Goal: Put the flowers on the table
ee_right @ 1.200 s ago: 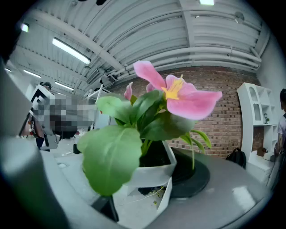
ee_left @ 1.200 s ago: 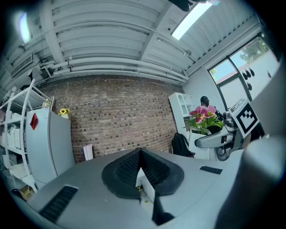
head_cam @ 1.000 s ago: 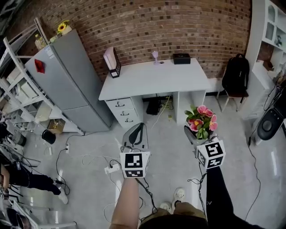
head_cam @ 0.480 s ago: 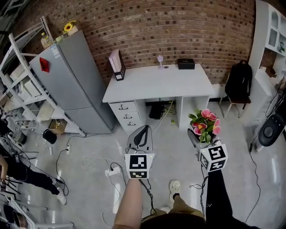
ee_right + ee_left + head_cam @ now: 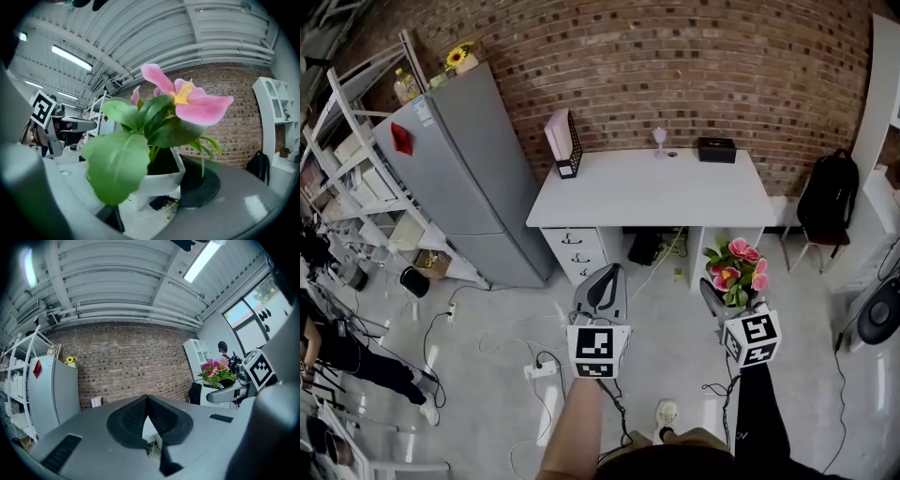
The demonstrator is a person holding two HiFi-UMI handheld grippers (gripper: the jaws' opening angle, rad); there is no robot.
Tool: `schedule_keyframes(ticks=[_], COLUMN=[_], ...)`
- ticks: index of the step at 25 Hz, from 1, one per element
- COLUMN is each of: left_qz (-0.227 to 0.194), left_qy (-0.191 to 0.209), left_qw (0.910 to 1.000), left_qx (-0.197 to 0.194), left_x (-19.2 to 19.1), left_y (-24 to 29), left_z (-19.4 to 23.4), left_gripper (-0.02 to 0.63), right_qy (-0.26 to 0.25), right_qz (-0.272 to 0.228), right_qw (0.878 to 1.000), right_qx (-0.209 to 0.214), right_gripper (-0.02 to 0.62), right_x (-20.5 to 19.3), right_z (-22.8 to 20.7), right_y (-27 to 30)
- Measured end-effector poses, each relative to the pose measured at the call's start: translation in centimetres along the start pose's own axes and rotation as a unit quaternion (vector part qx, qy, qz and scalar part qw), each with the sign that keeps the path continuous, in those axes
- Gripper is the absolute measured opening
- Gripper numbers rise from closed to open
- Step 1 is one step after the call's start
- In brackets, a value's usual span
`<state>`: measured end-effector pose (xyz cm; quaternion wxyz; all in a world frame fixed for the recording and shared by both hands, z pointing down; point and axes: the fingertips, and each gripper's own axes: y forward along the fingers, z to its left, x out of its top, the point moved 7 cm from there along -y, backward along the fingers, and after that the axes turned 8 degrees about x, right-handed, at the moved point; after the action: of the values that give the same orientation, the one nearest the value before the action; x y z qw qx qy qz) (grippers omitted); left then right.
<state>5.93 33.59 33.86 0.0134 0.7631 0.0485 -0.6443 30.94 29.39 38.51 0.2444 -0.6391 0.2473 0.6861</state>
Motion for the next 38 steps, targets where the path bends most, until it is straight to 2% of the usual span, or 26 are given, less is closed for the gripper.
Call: schedule_keyframes(ticks=[9, 17, 26, 38], left_qz=[0.018, 0.025, 0.026, 0.024], left_qy=[-0.005, -0.012, -0.001, 0.019], left_qw=[0.9997, 0.9993, 0.9995, 0.999], left_qx=[0.013, 0.026, 0.021, 0.032], left_x=[-1.4, -1.5, -1.6, -3.1], left_y=[5.3, 7.7, 10.4, 17.8], left_z=[0.2, -0.1, -0.3, 3.8], left_gripper=[0.008, 0.008, 0.008, 0.008], right_qy=[-0.002, -0.003, 0.011, 0.0], right_qz=[-0.002, -0.006, -0.018, -0.021], right_qw=[0.999, 0.999, 0.998, 0.999], right_qx=[0.033, 0.042, 0.052, 0.047], right_gripper=[0.344, 0.344, 0.344, 0.344], right_x=[-0.4, -0.1, -0.1, 0.0], right_z=[-3.0, -5.0, -7.3, -10.2], right_y=[4.7, 6.5, 8.6, 16.3])
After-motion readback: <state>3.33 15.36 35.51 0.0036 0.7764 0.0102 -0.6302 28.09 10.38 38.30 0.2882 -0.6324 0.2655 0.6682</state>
